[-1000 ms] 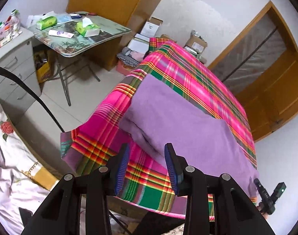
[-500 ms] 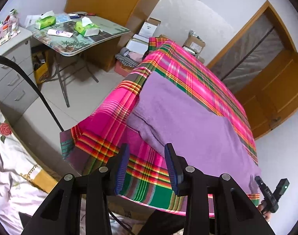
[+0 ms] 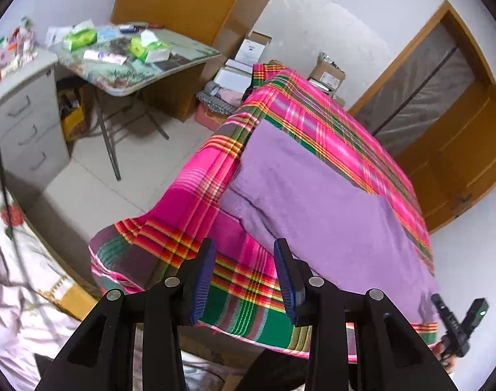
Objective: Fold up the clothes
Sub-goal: 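Grasp the garment's edge with the right gripper and lift it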
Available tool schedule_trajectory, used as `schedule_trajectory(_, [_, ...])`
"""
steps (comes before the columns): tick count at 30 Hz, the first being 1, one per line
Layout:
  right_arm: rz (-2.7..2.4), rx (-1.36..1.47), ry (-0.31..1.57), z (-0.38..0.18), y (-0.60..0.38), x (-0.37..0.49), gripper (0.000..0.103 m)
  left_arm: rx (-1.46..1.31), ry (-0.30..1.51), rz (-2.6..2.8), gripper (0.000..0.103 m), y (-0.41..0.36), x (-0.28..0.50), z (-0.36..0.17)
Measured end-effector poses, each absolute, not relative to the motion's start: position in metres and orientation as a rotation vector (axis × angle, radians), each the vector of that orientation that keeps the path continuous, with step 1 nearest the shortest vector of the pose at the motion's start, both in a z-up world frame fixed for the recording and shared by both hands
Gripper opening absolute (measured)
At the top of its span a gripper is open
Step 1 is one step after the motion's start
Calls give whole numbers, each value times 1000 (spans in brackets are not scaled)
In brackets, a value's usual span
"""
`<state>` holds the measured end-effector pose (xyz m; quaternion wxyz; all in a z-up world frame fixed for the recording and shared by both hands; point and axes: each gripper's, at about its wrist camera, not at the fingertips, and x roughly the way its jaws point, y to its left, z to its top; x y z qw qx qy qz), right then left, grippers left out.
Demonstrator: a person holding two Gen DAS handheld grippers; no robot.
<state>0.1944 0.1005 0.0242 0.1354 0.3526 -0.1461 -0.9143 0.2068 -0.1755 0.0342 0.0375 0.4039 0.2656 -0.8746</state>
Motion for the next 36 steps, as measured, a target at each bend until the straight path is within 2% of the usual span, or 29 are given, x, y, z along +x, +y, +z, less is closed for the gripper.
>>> schedule_trajectory(4, [-2649, 1032, -438, 21, 105, 194, 24, 1217, 664, -2701, 38, -150, 201, 43])
schedule_trajectory(9, [-2669, 1028, -450, 21, 115, 198, 24, 1233, 605, -2777, 39, -112, 187, 52])
schedule_trajectory(18, [-2767, 1019, -464, 24, 145, 206, 24, 1227, 323, -2925, 39, -17, 155, 73])
schedule_trajectory(27, [-2973, 1086, -504, 17, 197, 217, 24, 1389, 239, -3111, 39, 71, 115, 69])
schedule_trajectory(29, [-3025, 1071, -562, 15, 215, 227, 27, 1429, 212, -3151, 39, 92, 109, 66])
schedule_trajectory(31, [-3079, 1067, -625, 12, 233, 235, 35, 1467, 202, -3175, 39, 108, 102, 62])
schedule_trajectory(36, [-3173, 1047, -713, 11, 273, 248, 35, 1556, 178, -3220, 39, 145, 89, 53])
